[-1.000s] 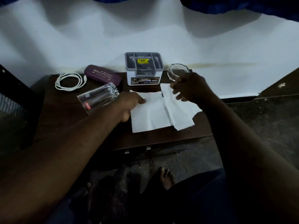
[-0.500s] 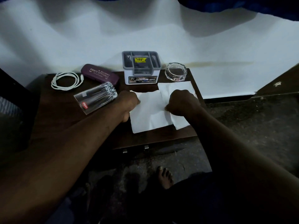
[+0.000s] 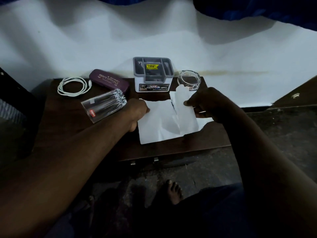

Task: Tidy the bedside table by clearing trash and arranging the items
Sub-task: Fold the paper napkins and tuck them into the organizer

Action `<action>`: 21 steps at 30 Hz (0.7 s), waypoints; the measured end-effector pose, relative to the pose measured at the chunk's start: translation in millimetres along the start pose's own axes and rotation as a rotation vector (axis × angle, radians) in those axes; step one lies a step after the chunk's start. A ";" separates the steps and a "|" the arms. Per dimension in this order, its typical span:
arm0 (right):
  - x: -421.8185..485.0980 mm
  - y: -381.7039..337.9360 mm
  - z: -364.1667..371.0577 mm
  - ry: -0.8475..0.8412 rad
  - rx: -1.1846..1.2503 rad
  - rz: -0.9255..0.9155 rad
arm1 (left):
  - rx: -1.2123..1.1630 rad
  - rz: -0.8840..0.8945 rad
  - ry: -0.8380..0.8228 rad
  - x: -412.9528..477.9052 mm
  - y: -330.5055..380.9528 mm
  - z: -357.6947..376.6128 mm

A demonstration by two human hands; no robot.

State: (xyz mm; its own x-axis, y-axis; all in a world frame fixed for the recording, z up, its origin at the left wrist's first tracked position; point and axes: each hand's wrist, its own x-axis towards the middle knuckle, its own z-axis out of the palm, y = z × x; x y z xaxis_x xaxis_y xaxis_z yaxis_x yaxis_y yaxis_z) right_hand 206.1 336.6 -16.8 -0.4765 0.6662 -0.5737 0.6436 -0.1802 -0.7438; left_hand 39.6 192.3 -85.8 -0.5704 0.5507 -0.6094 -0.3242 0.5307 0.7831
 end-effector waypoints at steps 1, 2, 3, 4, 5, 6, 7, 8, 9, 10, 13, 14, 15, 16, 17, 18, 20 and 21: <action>-2.2 -0.2 1.7 0.000 0.014 -0.039 | -0.008 -0.004 -0.003 0.6 0.2 -0.7; -3.1 -0.2 4.6 -0.004 0.022 -0.087 | -0.021 -0.014 -0.010 0.4 0.6 -1.0; -3.1 -0.2 9.3 -0.006 0.026 -0.140 | -0.041 -0.021 -0.015 0.7 0.6 -1.3; -3.1 -0.5 15.5 0.000 0.023 -0.192 | -0.061 -0.026 -0.021 -0.6 1.1 -1.6; -1.7 -0.7 23.2 0.025 -0.020 -0.251 | -0.085 -0.022 -0.027 -1.0 1.2 -1.9; 0.0 -0.7 31.5 0.079 -0.122 -0.319 | -0.109 -0.016 -0.036 -2.0 1.6 -1.9; 1.9 -0.9 40.3 0.148 -0.263 -0.393 | -0.144 -0.014 -0.041 -2.5 1.5 -1.4; 3.0 -1.5 50.8 0.210 -0.400 -0.470 | -0.185 -0.015 -0.047 -3.8 0.9 -1.6; 2.6 -1.6 62.2 0.245 -0.502 -0.541 | -0.235 -0.013 -0.054 -4.2 -0.1 -1.4; 1.5 -1.3 74.0 0.246 -0.564 -0.585 | -0.284 -0.017 -0.072 -5.4 -0.4 -2.1; 0.7 2.7 98.7 0.214 -0.654 -0.554 | -0.399 -0.056 -0.131 -4.7 -1.3 -4.0; 2.3 3.0 100.7 0.192 -0.666 -0.522 | -0.405 -0.071 -0.139 -3.7 -0.9 -4.7; 4.5 2.8 100.2 0.168 -0.666 -0.491 | -0.416 -0.073 -0.155 -1.9 -0.9 -4.8; 6.5 2.3 97.4 0.151 -0.646 -0.460 | -0.413 -0.072 -0.154 -2.0 0.7 -5.4; 7.9 1.9 93.6 0.138 -0.597 -0.427 | -0.408 -0.073 -0.155 -1.2 0.9 -5.9; 9.2 2.1 89.8 0.127 -0.524 -0.388 | -0.389 -0.080 -0.152 -2.7 1.9 -7.3; 11.5 4.2 82.9 0.091 -0.368 -0.302 | -0.370 -0.069 -0.160 -3.7 1.6 -8.6; 12.9 5.3 80.0 0.073 -0.325 -0.263 | -0.375 -0.066 -0.174 -4.3 1.0 -8.9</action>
State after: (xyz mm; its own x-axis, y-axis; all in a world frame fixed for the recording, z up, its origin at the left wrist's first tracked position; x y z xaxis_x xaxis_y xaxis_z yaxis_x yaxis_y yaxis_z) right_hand 155.5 286.4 -55.6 -0.6133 0.7109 -0.3442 0.6668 0.2323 -0.7081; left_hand 35.0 184.7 -81.2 -0.4140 0.6411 -0.6462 -0.6264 0.3143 0.7133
